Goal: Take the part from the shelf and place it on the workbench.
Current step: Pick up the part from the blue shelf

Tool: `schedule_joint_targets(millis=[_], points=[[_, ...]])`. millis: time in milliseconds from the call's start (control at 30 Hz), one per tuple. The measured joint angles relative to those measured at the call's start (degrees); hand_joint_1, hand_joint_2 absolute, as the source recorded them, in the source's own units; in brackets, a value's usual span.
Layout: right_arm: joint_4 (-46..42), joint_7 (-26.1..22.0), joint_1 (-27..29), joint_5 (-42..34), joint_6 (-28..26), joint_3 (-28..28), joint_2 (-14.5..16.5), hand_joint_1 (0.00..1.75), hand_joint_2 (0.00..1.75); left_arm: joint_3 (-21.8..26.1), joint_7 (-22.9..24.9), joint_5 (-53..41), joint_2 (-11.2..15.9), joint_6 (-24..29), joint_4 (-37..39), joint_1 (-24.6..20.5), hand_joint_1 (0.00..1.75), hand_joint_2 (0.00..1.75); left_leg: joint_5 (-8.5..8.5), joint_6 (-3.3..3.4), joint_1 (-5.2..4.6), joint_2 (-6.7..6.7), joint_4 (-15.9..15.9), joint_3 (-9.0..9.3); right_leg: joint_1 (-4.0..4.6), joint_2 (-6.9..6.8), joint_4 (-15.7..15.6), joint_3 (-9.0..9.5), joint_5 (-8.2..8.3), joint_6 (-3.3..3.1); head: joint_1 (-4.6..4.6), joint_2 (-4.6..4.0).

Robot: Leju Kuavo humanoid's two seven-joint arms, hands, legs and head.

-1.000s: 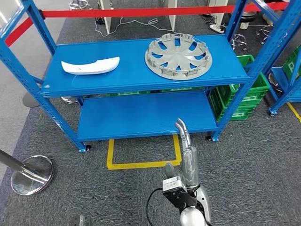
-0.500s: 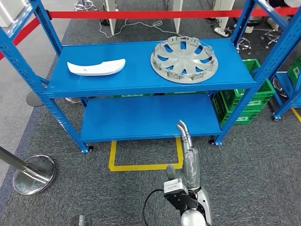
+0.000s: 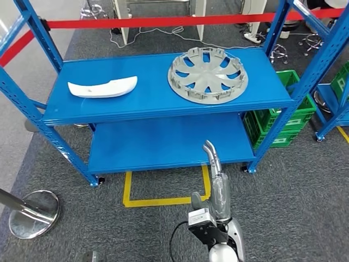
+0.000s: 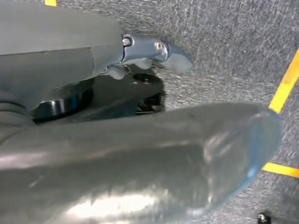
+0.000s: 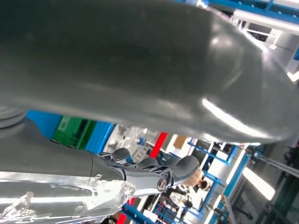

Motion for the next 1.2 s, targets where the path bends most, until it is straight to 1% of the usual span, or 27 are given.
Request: schedule_joint_targets(millis=[100, 133, 167, 200, 267, 300, 333, 367, 400, 433, 467, 500, 600, 633, 667, 700, 767, 800, 833, 867, 933, 967, 1000, 1033, 1133, 1167, 1200], points=[[-0.03, 0.02, -0.02, 0.15, 0.04, 0.2, 0.0, 0.0, 0.0, 0.05, 0.43, 0.02, -0.1, 0.34, 0.0, 0.01, 0.0, 0.0, -1.03, 1.09, 0.05, -0.13, -0.82, 0.63, 0.06, -0.13, -0.48, 0.59, -0.55, 0.74, 0.22, 0.0], [-0.08, 0.02, -0.07, 0.2, 0.04, 0.25, 0.0, 0.0, 0.0, 0.1, 0.58, 0.03, -0.13, 0.43, 0.0, 0.01, 0.0, 0.0, -1.2, 1.43, 0.16, -0.12, -0.96, 0.85, 0.06, -0.19, 0.3, 0.38, -1.2, 1.01, 0.3, 0.0], [-0.12, 0.02, -0.13, 0.24, 0.04, 0.28, 0.0, 0.0, 0.0, 0.18, 0.71, 0.04, -0.17, 0.51, 0.0, -0.03, 0.0, 0.0, -1.35, 1.73, 0.29, -0.1, -1.1, 1.08, 0.06, -0.24, 2.38, -0.54, -2.38, 1.26, 0.38, 0.0], [-0.16, 0.03, -0.16, 0.27, 0.04, 0.28, 0.0, 0.0, 0.0, 0.3, 0.78, 0.05, -0.21, 0.57, 0.0, -0.09, 0.0, 0.0, -1.51, 1.97, 0.32, -0.08, -1.13, 1.25, 0.05, -0.3, 5.67, -2.26, -3.93, 1.42, 0.47, 0.0], [-0.17, 0.05, -0.1, 0.3, 0.04, 0.3, 0.0, 0.0, 0.0, 0.58, 0.91, 0.08, -0.27, 0.68, -0.01, -0.13, 0.0, 0.0, -1.83, 2.29, 0.3, -0.07, -1.13, 1.46, 0.03, -0.32, 13.47, -6.99, -6.64, 1.59, 0.54, 0.0], [-0.17, 0.06, -0.02, 0.31, 0.04, 0.3, 0.0, 0.0, 0.0, 0.72, 1.03, 0.13, -0.28, 0.72, -0.01, -0.1, 0.0, 0.0, -1.98, 2.33, 0.29, -0.1, -1.13, 1.61, 0.02, -0.32, 15.69, -8.77, -6.6, 1.62, 0.56, 0.0], [-0.16, 0.07, 0.01, 0.31, 0.04, 0.3, 0.0, 0.0, 0.0, 0.83, 1.15, 0.18, -0.28, 0.75, -0.01, -0.07, 0.0, 0.0, -2.15, 2.32, 0.29, -0.16, -1.12, 1.84, 0.01, -0.33, 15.84, -9.58, -5.38, 1.64, 0.58, 0.0], [-0.16, 0.07, 0.02, 0.32, 0.05, 0.3, 0.0, 0.0, 0.0, 0.92, 1.29, 0.22, -0.29, 0.77, -0.01, -0.06, 0.0, 0.0, -2.33, 2.23, 0.3, -0.24, -1.12, 2.17, -0.02, -0.34, 13.7, -9.28, -3.05, 1.63, 0.57, 0.0], [-0.16, 0.08, -0.01, 0.33, 0.05, 0.3, 0.0, 0.0, 0.0, 0.98, 1.4, 0.26, -0.31, 0.78, -0.01, -0.06, 0.0, 0.0, -2.55, 2.06, 0.31, -0.32, -1.12, 2.55, -0.06, -0.36, 9.94, -8.1, -0.18, 1.57, 0.59, 0.0], [-0.15, 0.08, -0.03, 0.34, 0.06, 0.3, 0.0, 0.0, 0.0, 1.01, 1.47, 0.26, -0.32, 0.78, -0.01, -0.09, 0.0, 0.0, -2.76, 1.82, 0.22, -0.39, -1.06, 2.85, -0.06, -0.37, 6.22, -6.77, 1.97, 1.5, 0.6, 0.0], [-0.16, 0.09, -0.05, 0.34, 0.07, 0.3, 0.0, 0.0, 0.0, 1.03, 1.52, 0.26, -0.33, 0.71, -0.02, -0.12, 0.0, 0.0, -2.91, 1.54, 0.12, -0.45, -0.97, 2.99, -0.07, -0.33, 3.33, -5.68, 3.42, 1.33, 0.58, 0.0], [-0.17, 0.11, -0.02, 0.34, 0.05, 0.31, 0.0, 0.0, 0.0, 1.04, 1.45, 0.26, -0.33, 0.45, -0.02, -0.11, 0.0, 0.0, -2.95, 1.24, 0.03, -0.46, -0.94, 3.03, -0.04, -0.26, 1.76, -5.12, 4.07, 1.13, 0.55, 0.0], [-0.27, 0.15, 0.18, 0.38, -0.01, 0.34, 0.01, 0.0, 0.0, 1.05, 0.56, 0.19, -0.34, -1.15, -0.02, -0.12, 0.0, 0.0, -3.17, 0.28, 0.0, -0.41, -1.22, 3.04, -0.05, 0.02, 1.07, -4.87, 3.89, 0.11, 0.44, 0.0], [-0.34, 0.14, 0.21, 0.4, -0.03, 0.35, 0.01, 0.0, 0.0, 1.04, 0.15, 0.14, -0.35, -1.66, -0.02, -0.18, 0.0, 0.0, -3.55, -0.05, 0.01, -0.35, -0.82, 2.94, -0.16, 0.03, 0.9, -4.59, 3.63, -0.31, 0.33, 0.0], [-0.41, 0.12, 0.19, 0.42, -0.05, 0.36, 0.02, 0.0, 0.0, 1.03, -0.21, 0.08, -0.35, -2.06, -0.02, -0.23, 0.0, 0.0, -4.34, -0.39, 0.02, -0.26, 0.65, 2.28, -0.3, -0.02, 0.72, -4.19, 3.31, -0.76, 0.17, 0.0], [-0.46, 0.1, 0.22, 0.44, -0.05, 0.37, 0.02, 0.0, 0.0, 1.03, -0.5, 0.03, -0.34, -2.37, -0.02, -0.22, 0.0, 0.0, -5.44, -0.68, 0.04, -0.18, 3.36, 0.92, -0.39, -0.09, 0.62, -3.75, 2.95, -1.13, -0.01, 0.0], [-0.46, 0.07, 0.31, 0.46, -0.02, 0.38, 0.02, 0.0, 0.0, 1.03, -0.9, 0.03, -0.27, -2.8, -0.02, -0.13, 0.0, 0.0, -7.94, -1.05, 0.08, -0.09, 11.06, -3.53, -0.38, -0.23, 0.62, -3.01, 2.22, -1.57, -0.25, 0.0], [-0.46, 0.06, 0.38, 0.47, 0.01, 0.38, 0.02, 0.0, 0.0, 1.04, -1.02, 0.05, -0.19, -2.95, -0.02, -0.09, 0.0, 0.0, -8.39, -1.11, 0.09, -0.08, 13.96, -5.43, -0.38, -0.24, 0.63, -2.58, 1.91, -1.57, -0.25, 0.0], [-0.46, 0.05, 0.42, 0.47, 0.02, 0.38, 0.02, 0.0, 0.0, 1.05, -1.1, 0.07, -0.1, -3.09, -0.02, -0.07, 0.0, 0.0, -7.67, -1.09, 0.08, -0.08, 14.95, -6.42, -0.39, -0.2, 0.63, -2.04, 1.54, -1.48, -0.26, 0.0], [-0.46, 0.05, 0.42, 0.48, 0.04, 0.38, 0.02, 0.0, 0.0, 1.05, -1.14, 0.09, -0.02, -3.19, -0.02, -0.05, 0.0, 0.0, -5.8, -0.99, 0.08, -0.08, 13.72, -6.24, -0.41, -0.15, 0.64, -1.34, 1.11, -1.31, -0.27, 0.0], [-0.46, 0.02, 0.39, 0.48, 0.04, 0.43, 0.02, 0.0, 0.0, 1.05, -1.09, 0.13, 0.08, -3.28, -0.02, 0.02, 0.0, 0.0, -0.86, -0.6, 0.02, -0.07, 7.07, -3.5, -0.43, -0.04, 0.63, 0.18, 0.09, -0.82, -0.3, 0.0], [-0.46, 0.01, 0.34, 0.48, 0.05, 0.45, 0.02, 0.0, 0.0, 1.05, -0.98, 0.16, 0.09, -3.24, -0.02, 0.03, 0.0, 0.0, 0.51, -0.26, -0.05, -0.07, 3.84, -1.98, -0.36, 0.03, 0.67, 0.68, -0.4, -0.51, -0.35, 0.0], [-0.46, 0.0, 0.28, 0.49, 0.05, 0.49, 0.02, 0.0, 0.0, 1.06, -0.7, 0.27, 0.09, -3.03, -0.02, 0.01, 0.0, 0.0, 0.82, 0.09, -0.13, -0.07, 1.6, -0.91, -0.28, 0.06, 0.64, 0.9, -0.75, -0.23, -0.39, 0.0], [-0.46, -0.02, 0.23, 0.5, 0.07, 0.52, 0.02, 0.0, 0.0, 1.07, -0.3, 0.39, 0.08, -2.71, -0.02, -0.01, 0.0, 0.0, 0.34, 0.47, -0.21, -0.1, 0.62, -0.44, -0.19, 0.08, 0.45, 0.93, -0.97, 0.02, -0.41, 0.0], [-0.51, -0.02, 0.07, 0.63, 0.13, 0.65, 0.02, 0.0, 0.0, 1.13, 1.16, 0.62, 0.03, -0.96, -0.02, 0.06, 0.0, 0.0, -0.94, 1.5, 0.0, -0.14, -0.49, 0.2, -0.09, -0.08, -0.08, 1.33, -1.67, 0.77, -0.37, 0.0], [-0.54, -0.01, -0.02, 0.69, 0.14, 0.68, 0.02, 0.0, 0.0, 1.15, 1.51, 0.61, -0.02, -0.34, -0.02, 0.1, 0.0, 0.0, -1.21, 1.82, 0.13, -0.13, -0.81, 0.63, -0.05, -0.17, 1.16, 0.86, -2.44, 0.96, -0.27, 0.0], [-0.56, 0.0, -0.09, 0.74, 0.15, 0.7, 0.02, 0.0, 0.0, 1.16, 1.78, 0.6, -0.08, 0.15, -0.02, 0.08, 0.0, 0.0, -1.5, 2.05, 0.25, -0.12, -1.08, 1.09, -0.01, -0.26, 3.72, -0.42, -3.64, 1.05, -0.15, 0.0]])
